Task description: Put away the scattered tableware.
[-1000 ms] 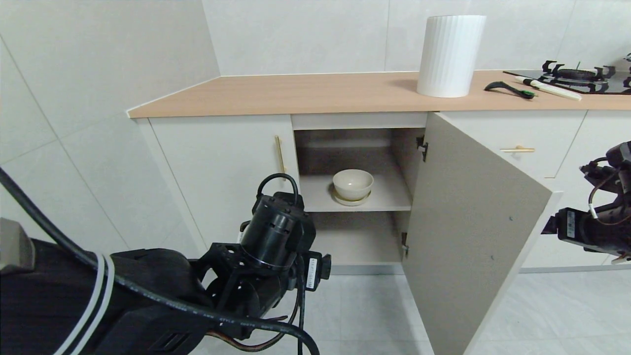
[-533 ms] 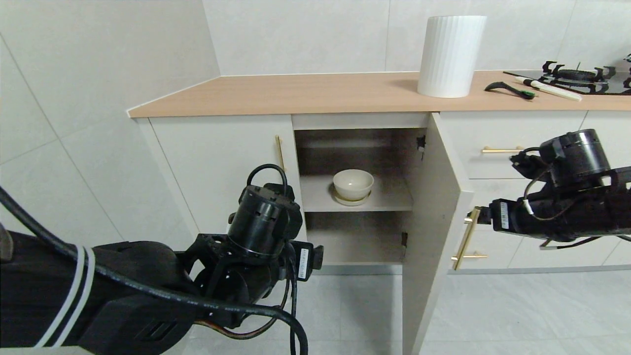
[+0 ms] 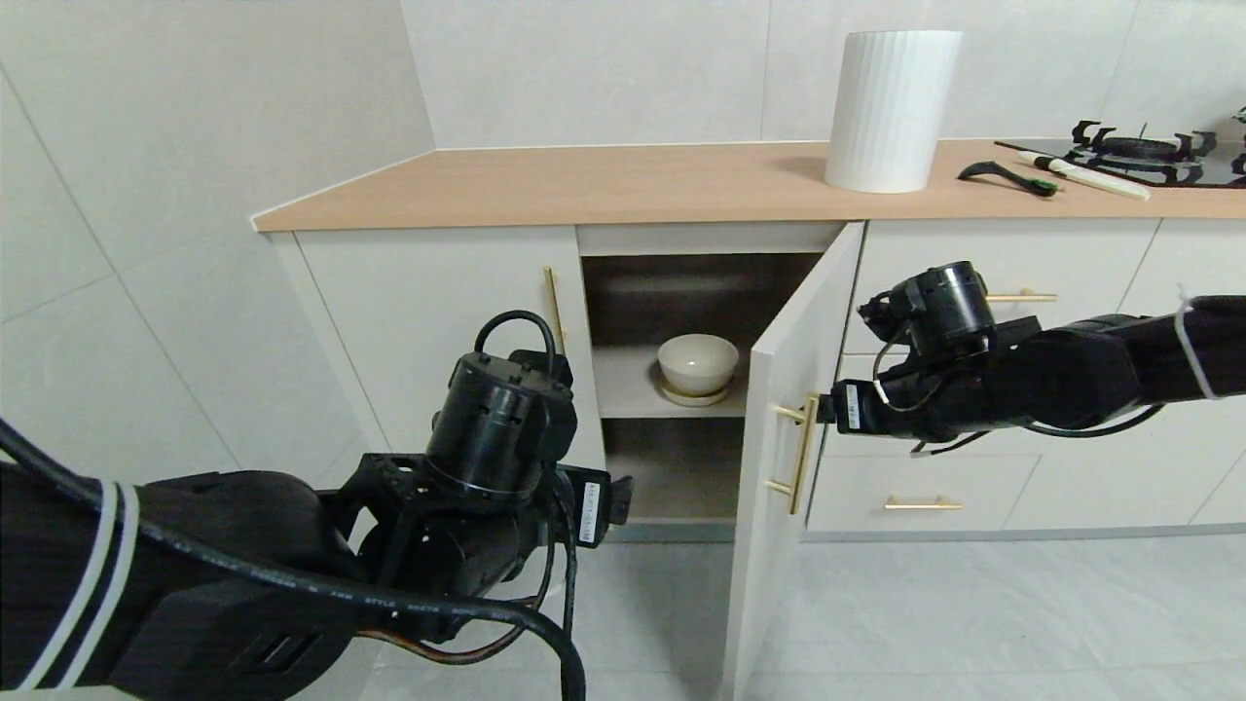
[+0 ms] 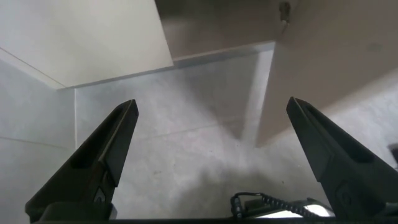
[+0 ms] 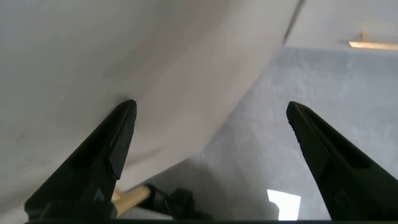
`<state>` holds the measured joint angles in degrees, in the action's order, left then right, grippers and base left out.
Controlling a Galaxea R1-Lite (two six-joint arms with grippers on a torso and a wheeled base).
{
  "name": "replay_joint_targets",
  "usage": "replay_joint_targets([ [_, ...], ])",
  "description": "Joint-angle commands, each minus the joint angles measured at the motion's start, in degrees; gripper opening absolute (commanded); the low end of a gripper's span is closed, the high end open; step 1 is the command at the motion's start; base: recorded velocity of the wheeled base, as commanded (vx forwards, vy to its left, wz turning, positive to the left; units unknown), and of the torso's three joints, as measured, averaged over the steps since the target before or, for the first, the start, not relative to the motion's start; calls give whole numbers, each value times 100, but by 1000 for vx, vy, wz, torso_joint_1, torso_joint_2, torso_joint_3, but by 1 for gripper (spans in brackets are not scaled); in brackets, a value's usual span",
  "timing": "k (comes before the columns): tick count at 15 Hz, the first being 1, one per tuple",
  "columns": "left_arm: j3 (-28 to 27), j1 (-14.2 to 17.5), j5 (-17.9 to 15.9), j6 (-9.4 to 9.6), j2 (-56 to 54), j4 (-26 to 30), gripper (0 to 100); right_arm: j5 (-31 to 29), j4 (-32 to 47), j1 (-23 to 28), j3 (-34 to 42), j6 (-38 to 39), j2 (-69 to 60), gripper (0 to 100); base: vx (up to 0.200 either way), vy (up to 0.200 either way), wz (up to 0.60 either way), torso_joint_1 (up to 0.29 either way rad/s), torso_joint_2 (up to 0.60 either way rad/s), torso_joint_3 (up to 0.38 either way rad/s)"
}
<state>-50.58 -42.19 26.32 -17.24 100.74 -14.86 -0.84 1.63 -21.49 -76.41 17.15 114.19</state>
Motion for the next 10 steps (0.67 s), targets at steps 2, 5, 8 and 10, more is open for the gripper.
replay_joint_targets([
  [2, 4, 18, 14, 54, -46, 1, 100, -13, 4, -30, -533, 16, 692, 100, 0, 0, 0, 0, 0, 0],
  [5, 4, 132, 137, 168, -20, 1, 100, -13, -5, -66, -752, 262, 938, 100, 0, 0, 0, 0, 0, 0],
  [8, -13, 308, 339, 335, -46, 1, 100, -21, -5, -74, -796, 262, 1053, 100, 67, 0, 0, -1, 1, 1],
  [10, -31, 361, 339, 344, -64, 1, 100, -30, -67, -83, -805, 280, 1123, 100, 200, 0, 0, 0, -2, 2],
])
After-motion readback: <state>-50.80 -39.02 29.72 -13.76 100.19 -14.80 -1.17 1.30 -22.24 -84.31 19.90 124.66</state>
